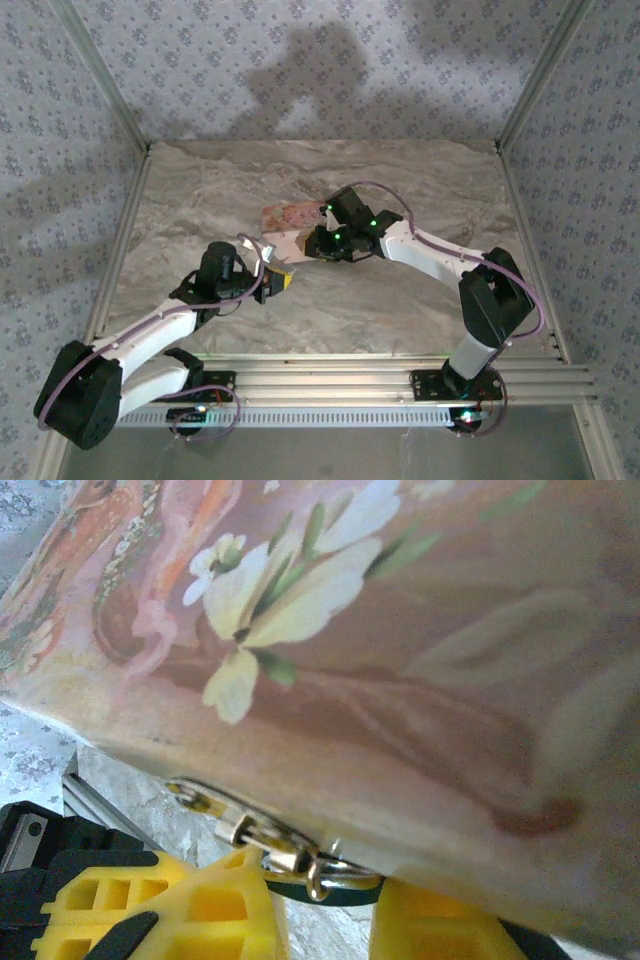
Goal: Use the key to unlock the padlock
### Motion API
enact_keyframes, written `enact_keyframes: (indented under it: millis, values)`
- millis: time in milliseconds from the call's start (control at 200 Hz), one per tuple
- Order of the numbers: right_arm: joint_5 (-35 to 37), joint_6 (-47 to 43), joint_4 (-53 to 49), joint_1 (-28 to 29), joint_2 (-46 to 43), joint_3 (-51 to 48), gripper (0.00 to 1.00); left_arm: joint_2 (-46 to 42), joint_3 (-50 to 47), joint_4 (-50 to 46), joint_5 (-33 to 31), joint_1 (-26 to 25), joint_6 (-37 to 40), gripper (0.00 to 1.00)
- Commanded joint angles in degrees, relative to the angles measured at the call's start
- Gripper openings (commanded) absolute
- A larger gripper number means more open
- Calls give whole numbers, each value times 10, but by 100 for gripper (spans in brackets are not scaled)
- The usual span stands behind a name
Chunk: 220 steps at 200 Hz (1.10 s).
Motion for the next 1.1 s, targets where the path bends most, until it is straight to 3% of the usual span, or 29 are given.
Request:
enact_keyframes:
  millis: [0,180,725,1094]
  values:
    - [-28,17,26,-5,-2,37,0,-10,9,25,17,-7,-11,0]
    - [-39,21,10,-9,2,53,0,10,-15,96,20,-7,-27,0]
    - [-53,62,37,-8,-8,34,0,101,12,171,32,-5,-30,0]
    - [-53,67,53,-10,-8,21,0,100,7,197,41,18,-52,0]
